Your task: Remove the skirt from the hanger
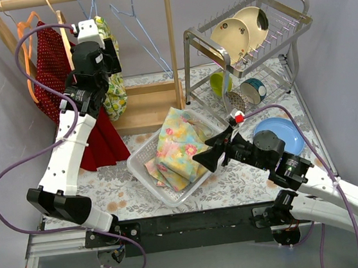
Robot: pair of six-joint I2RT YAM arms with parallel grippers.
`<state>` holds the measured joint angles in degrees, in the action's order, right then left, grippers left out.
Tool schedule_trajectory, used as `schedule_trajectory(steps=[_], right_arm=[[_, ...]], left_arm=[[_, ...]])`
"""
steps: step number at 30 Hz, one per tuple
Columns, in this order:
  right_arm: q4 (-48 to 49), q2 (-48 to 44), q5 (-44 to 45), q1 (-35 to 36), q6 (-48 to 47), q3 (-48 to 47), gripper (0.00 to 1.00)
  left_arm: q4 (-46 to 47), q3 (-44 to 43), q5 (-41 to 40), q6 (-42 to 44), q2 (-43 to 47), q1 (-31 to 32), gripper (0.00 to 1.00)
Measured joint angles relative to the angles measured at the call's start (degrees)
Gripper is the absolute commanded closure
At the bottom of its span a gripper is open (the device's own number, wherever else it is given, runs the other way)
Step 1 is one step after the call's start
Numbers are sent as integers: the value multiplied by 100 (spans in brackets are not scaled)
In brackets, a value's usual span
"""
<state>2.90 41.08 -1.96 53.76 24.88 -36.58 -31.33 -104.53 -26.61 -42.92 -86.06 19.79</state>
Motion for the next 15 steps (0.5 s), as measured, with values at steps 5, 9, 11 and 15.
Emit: schedule_trajectory(steps=[5,9,11,15], right_arm=[[0,-31,2,0,-4,0,5],[-2,-28,2,0,-4,0,5],[0,-28,2,0,-4,0,5],[0,-31,0,0,-4,0,5]], left_arm=[[7,9,-55,7,0,-24,38],[11,83,-87,17,0,-42,43],[15,140,-94,33,-2,-61,47],[72,367,-146,68,-2,-138,61]])
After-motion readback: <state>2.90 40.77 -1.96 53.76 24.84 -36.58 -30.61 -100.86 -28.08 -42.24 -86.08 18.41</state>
